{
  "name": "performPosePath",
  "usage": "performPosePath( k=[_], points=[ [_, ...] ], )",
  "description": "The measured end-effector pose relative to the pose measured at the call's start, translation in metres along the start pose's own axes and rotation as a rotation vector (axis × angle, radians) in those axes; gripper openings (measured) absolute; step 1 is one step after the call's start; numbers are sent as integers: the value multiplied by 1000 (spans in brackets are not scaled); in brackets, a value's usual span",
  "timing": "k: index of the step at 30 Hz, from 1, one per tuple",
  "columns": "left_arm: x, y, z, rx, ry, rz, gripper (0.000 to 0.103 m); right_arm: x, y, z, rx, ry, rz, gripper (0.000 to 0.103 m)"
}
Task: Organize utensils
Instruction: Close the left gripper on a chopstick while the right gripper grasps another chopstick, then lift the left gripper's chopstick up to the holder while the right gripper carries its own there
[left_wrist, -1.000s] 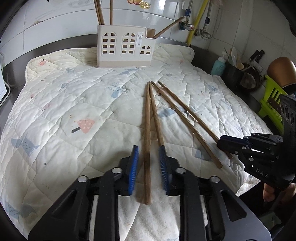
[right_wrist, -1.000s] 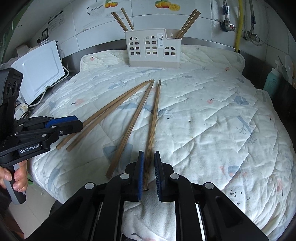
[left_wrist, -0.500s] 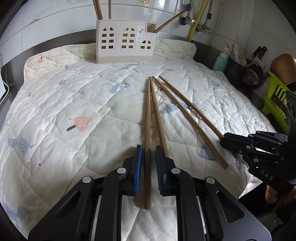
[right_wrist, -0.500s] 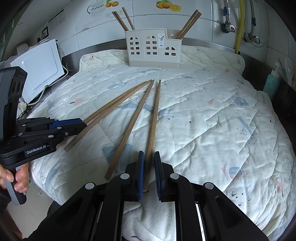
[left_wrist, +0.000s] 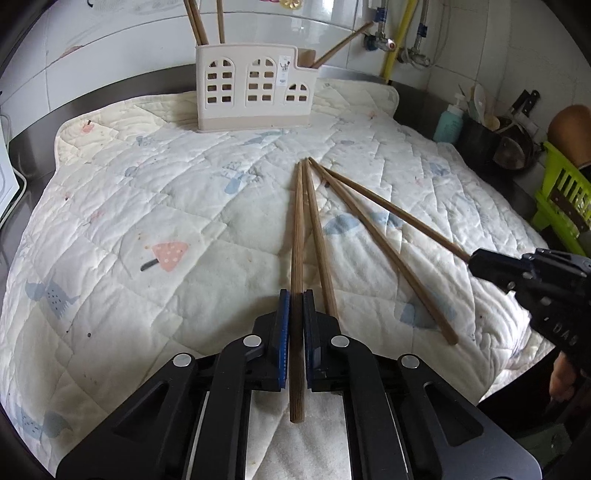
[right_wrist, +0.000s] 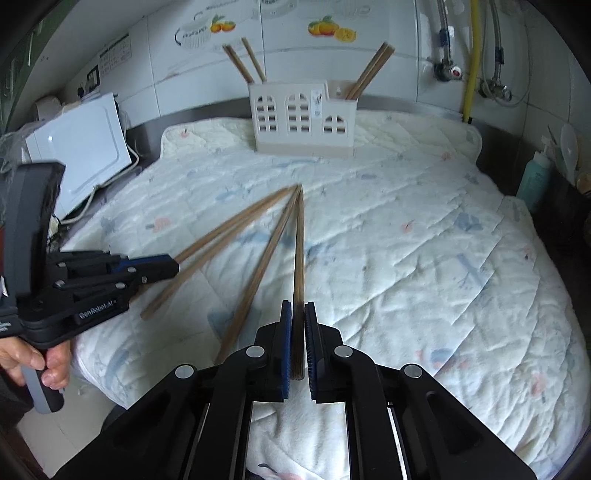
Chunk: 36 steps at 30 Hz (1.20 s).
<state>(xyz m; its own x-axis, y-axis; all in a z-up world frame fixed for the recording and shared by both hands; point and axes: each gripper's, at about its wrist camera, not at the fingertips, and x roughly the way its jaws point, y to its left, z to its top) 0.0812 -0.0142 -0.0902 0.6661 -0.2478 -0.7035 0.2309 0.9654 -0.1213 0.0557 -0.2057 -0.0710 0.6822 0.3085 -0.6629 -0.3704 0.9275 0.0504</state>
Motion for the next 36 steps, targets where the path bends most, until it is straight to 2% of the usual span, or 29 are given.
performPosePath(
  k=[13,18,23,30,36],
  points=[
    [-28,9,26,-42,-113,-36,5,-41,-13,55,-19,-142,21,7],
    [-26,13,32,-54,-74,-64,5,-49,-12,76,-42,-182,21,7],
    [-24,16,29,-41,-44,-62,5,-54,-9,85,-58,-206,21,7],
    [-30,22,36,-41,-60,-57,5,-53,-9,94,-68,-209,25,7],
    [-38,21,55,-15,-83,-54,5,-52,-16,108,-61,-205,41,7]
  ],
)
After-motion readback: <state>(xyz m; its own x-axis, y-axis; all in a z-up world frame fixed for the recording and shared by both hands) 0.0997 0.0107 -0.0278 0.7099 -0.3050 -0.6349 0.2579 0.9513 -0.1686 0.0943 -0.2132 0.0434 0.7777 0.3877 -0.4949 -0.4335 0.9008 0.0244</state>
